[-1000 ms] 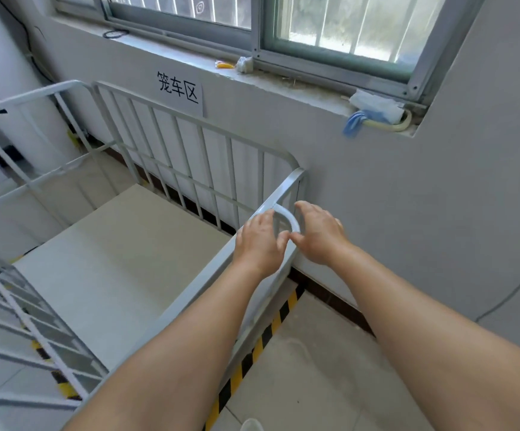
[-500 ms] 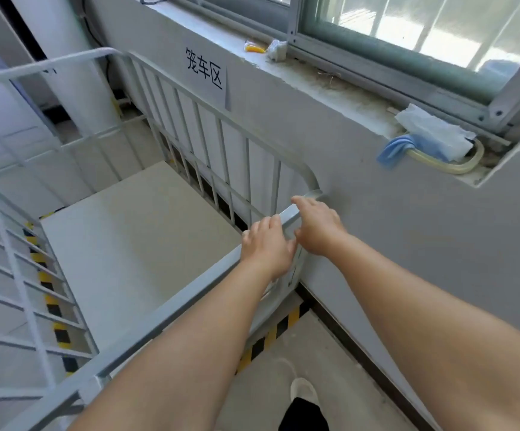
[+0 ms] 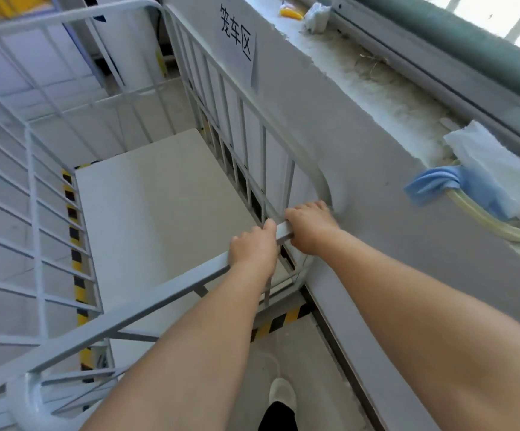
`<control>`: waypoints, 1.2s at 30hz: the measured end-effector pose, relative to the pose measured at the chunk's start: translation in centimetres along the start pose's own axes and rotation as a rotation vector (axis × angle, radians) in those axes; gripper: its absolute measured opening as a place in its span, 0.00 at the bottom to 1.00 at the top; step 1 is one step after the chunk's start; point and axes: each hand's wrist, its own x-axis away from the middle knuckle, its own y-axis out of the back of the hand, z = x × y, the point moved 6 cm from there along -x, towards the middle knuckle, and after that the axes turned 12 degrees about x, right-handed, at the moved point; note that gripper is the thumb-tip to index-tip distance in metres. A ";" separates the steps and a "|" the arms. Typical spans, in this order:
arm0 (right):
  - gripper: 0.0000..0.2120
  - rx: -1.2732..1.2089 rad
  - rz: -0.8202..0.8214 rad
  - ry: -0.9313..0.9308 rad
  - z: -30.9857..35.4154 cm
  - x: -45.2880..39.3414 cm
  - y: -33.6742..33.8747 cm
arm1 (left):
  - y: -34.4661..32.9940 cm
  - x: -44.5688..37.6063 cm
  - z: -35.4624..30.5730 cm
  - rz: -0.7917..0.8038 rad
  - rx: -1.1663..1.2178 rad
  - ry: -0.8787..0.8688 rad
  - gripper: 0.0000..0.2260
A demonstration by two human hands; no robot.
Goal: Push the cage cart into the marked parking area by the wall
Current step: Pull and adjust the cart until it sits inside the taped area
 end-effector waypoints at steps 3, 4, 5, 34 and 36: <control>0.10 0.050 0.043 0.029 0.5 -1.0 -0.4 | 0.3 -0.2 0.4 -0.007 0.020 -0.014 0.15; 0.10 0.080 0.050 0.035 0.6 -1.2 -0.4 | 0.3 -0.3 0.4 -0.008 0.028 -0.025 0.15; 0.09 0.111 0.048 0.038 0.7 -1.3 -0.4 | 0.3 -0.2 0.5 -0.008 0.035 -0.035 0.15; 0.13 0.010 0.014 -0.041 10.8 3.3 0.3 | -0.9 5.8 9.7 -0.028 -0.018 -0.096 0.12; 0.13 -0.001 0.000 -0.044 11.1 3.6 0.4 | -0.9 5.9 10.0 -0.019 -0.022 -0.096 0.12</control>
